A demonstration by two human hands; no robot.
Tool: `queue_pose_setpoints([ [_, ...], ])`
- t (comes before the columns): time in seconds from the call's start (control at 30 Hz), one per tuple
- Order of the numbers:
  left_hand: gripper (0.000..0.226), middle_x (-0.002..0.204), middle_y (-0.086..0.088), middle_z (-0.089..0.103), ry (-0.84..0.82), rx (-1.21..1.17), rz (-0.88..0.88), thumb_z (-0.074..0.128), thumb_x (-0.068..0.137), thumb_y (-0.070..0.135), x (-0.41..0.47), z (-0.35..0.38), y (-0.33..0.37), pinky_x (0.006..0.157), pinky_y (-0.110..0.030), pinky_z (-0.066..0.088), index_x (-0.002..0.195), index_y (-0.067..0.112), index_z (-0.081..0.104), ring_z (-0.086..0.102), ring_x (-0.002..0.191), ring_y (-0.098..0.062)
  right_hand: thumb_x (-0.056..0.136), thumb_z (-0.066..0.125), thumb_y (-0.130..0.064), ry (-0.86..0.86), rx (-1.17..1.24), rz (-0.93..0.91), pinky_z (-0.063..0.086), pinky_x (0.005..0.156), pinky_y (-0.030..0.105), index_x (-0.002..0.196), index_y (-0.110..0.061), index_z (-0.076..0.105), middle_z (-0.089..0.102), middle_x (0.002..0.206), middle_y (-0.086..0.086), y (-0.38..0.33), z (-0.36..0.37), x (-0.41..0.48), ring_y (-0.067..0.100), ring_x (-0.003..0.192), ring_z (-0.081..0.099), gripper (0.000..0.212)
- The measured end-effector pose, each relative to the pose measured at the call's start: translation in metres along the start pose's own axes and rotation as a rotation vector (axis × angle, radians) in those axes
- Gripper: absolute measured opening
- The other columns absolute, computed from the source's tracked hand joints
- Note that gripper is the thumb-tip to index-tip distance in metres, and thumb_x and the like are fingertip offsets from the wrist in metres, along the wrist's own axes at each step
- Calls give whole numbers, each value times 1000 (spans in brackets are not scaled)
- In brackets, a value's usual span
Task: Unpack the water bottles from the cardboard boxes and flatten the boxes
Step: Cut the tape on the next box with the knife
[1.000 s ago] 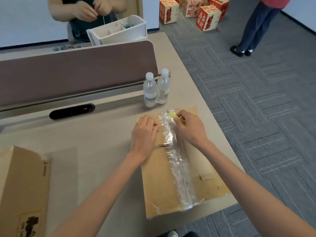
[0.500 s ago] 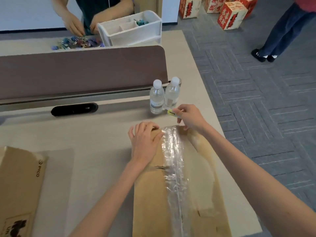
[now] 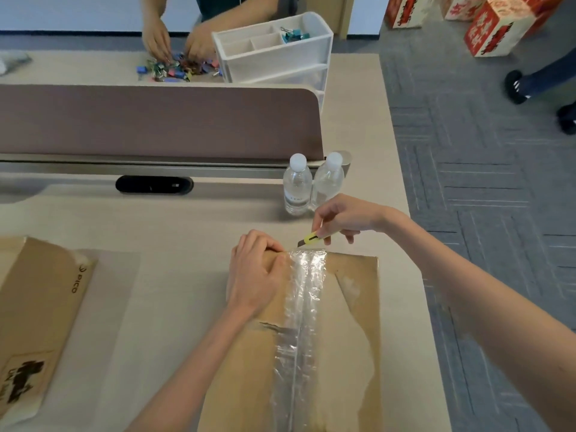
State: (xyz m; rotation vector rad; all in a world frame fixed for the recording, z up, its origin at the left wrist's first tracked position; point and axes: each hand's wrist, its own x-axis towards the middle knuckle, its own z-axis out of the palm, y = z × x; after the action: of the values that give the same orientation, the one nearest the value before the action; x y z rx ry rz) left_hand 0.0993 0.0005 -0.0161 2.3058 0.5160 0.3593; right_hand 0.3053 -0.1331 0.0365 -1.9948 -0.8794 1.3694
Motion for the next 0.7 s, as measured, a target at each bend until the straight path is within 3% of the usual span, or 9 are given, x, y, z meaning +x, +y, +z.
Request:
queue_pose_setpoints([
  [0.23,12,93,15,50,29,-37,9,54,80,33,1,0,3,87,-37,43,82,21,58,49,96,-8,88,65,-5,-52,-89,-58,43,44,24,92,-1,69,68,72,6,-5,-4,12,7,41,39,7],
  [0.7,7,92,15,51,18,-42,-34,54,78,23,1,-1,6,85,-22,37,80,19,60,49,98,-7,87,66,-4,-51,-169,-120,39,41,23,90,-4,71,67,65,0,-10,-4,21,3,53,53,6],
])
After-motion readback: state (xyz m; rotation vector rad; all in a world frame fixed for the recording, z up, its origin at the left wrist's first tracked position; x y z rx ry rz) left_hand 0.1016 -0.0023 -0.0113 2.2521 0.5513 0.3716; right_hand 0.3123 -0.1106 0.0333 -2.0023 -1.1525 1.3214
